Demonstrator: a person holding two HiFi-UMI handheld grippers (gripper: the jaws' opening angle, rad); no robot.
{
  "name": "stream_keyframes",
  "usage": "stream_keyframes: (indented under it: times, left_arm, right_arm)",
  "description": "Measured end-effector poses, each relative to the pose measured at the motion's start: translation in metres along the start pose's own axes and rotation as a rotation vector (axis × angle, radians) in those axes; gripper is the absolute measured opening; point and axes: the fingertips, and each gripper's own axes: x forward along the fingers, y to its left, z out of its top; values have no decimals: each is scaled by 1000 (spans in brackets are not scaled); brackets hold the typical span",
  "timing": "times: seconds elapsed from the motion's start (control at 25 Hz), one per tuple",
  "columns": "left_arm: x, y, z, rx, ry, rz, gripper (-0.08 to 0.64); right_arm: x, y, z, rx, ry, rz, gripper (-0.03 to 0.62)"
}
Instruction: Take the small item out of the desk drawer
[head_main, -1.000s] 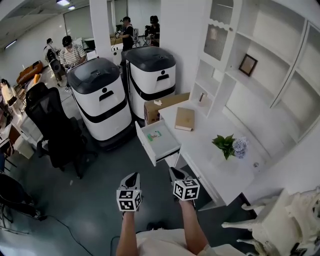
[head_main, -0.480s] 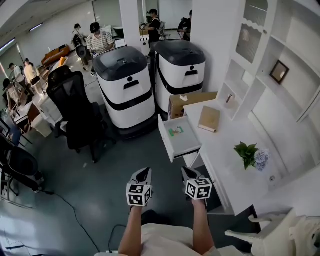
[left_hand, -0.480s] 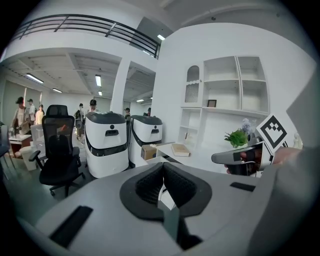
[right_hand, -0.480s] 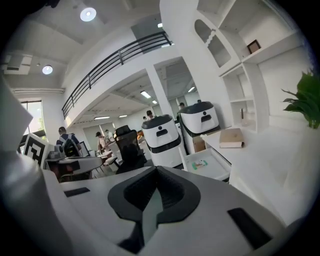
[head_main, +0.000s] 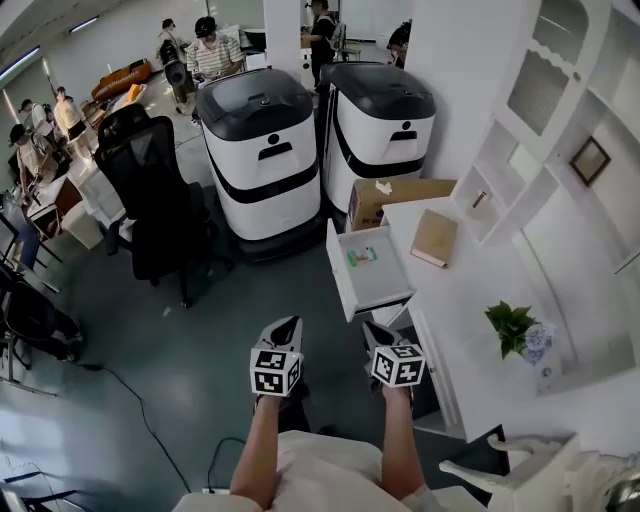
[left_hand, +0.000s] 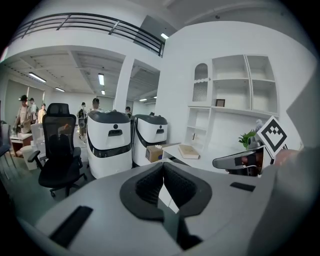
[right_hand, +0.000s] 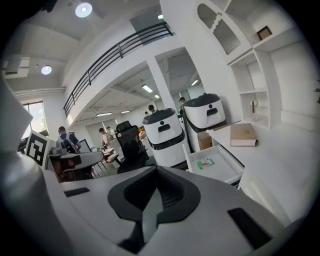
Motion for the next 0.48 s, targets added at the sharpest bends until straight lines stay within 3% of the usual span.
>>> stream_keyframes:
  times: [0.48]
  left_arm:
    - [128, 101, 68, -5, -3, -92, 17]
  right_arm:
    - [124, -39, 77, 58, -30, -113, 26]
